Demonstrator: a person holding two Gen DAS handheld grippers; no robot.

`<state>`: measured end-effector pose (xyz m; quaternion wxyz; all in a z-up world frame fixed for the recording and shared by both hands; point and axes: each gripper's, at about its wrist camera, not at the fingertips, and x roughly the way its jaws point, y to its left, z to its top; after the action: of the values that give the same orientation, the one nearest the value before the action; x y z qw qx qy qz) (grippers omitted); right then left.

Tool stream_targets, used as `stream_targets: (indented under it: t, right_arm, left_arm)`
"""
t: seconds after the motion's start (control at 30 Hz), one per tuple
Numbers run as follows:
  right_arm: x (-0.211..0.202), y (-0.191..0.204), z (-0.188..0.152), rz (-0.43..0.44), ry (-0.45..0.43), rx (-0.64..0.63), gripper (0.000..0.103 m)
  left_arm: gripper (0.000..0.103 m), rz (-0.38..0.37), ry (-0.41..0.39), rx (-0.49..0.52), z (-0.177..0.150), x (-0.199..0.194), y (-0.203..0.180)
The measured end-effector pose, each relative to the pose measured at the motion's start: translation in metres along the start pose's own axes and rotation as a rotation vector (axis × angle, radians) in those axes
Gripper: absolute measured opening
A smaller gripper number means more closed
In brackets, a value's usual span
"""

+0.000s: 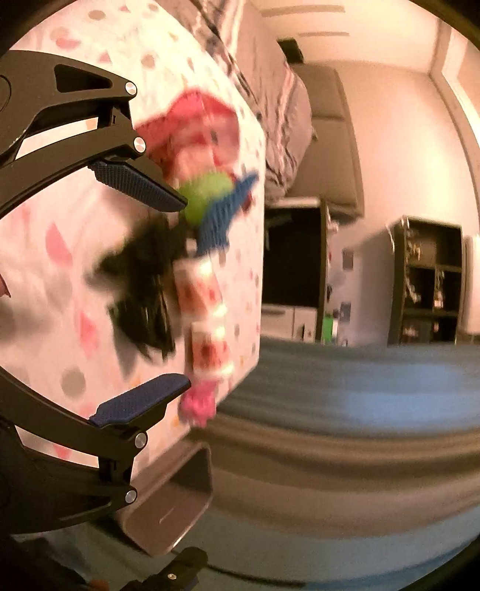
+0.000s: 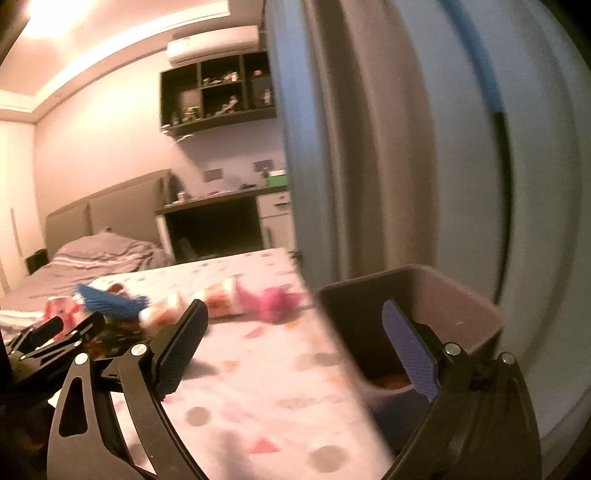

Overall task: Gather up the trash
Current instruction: 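Move both grippers back toward the remaining trash on the bed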

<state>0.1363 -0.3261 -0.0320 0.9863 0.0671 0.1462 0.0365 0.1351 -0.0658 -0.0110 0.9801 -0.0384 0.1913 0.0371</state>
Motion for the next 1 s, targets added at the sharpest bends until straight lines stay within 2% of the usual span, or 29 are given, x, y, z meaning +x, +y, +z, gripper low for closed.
stream_targets:
  t: [0.2, 0.43, 0.6, 0.83, 1.0]
  right_arm:
    - [0.006, 0.053, -0.012, 0.084, 0.027, -0.04, 0.092]
    - [0.017, 0.109, -0.023, 0.182, 0.073, -0.116, 0.092]
    - [0.03, 0.148, -0.033, 0.243, 0.1, -0.176, 0.092]
    - [0.055, 0.19, -0.042, 0.281, 0.158, -0.229, 0.09]
    - [0.077, 0.211, -0.048, 0.283, 0.214, -0.258, 0.079]
  left_arm:
    - [0.088, 0.11, -0.012, -0.066, -0.001, -0.015, 0.059]
    - [0.088, 0.177, -0.021, -0.111, 0.001, -0.023, 0.098]
    - [0.088, 0.202, -0.028, -0.132, 0.001, -0.024, 0.115]
    - [0.088, 0.231, -0.024, -0.162, -0.004, -0.02, 0.143]
    - [0.088, 0.238, -0.024, -0.159, -0.005, -0.015, 0.158]
